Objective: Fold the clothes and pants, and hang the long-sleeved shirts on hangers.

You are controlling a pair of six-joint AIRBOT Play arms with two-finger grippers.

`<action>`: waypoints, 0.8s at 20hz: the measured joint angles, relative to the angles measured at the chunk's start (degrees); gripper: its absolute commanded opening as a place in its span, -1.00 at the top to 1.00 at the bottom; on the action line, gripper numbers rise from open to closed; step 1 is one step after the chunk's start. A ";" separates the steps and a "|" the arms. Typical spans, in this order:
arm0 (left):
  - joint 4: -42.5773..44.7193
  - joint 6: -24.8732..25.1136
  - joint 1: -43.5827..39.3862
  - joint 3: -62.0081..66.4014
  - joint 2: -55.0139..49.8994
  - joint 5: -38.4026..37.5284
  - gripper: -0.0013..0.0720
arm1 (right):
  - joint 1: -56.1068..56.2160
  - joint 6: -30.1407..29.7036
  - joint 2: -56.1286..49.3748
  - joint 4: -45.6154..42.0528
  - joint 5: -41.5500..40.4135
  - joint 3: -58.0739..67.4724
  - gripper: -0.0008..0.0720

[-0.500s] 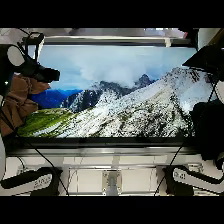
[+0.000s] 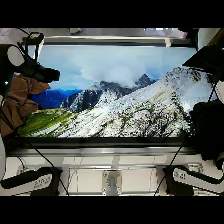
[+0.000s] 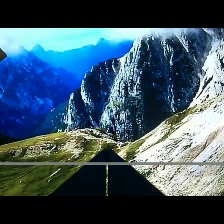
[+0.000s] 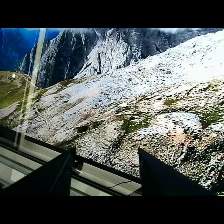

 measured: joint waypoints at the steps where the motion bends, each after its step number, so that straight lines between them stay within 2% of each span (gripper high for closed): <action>1: 0.00 0.00 0.00 0.00 0.00 0.00 0.93 | 0.00 0.00 0.00 0.00 0.02 0.00 -0.24; 6: 0.11 0.02 0.00 0.00 -0.33 0.20 0.93 | 0.00 -1.46 0.00 0.02 0.00 0.02 -0.24; 7: 0.61 0.07 0.07 0.00 -0.66 0.79 0.81 | 0.00 -2.27 0.00 0.00 -0.11 0.02 -0.24; 8: 2.29 0.79 0.33 0.00 -1.18 1.55 0.28 | 0.00 -2.82 0.00 -0.02 -0.26 0.02 -0.24; 9: 5.11 0.92 0.76 0.00 -1.84 2.03 -0.75 | 0.00 -3.28 -0.02 -0.09 -0.63 0.02 -0.24; 10: 8.96 0.63 1.55 0.00 -2.62 2.51 -0.98 | 0.00 -3.65 -0.09 -0.09 -0.96 0.02 -0.24; 13: 23.02 -4.83 7.41 0.00 -5.53 3.63 -1.00 | 0.00 -4.26 -0.13 -0.48 -1.79 0.02 -0.24; 16: 29.66 -13.16 17.44 0.00 -8.26 6.67 -1.00 | 0.00 -4.85 -0.17 -1.16 -3.10 0.00 -0.24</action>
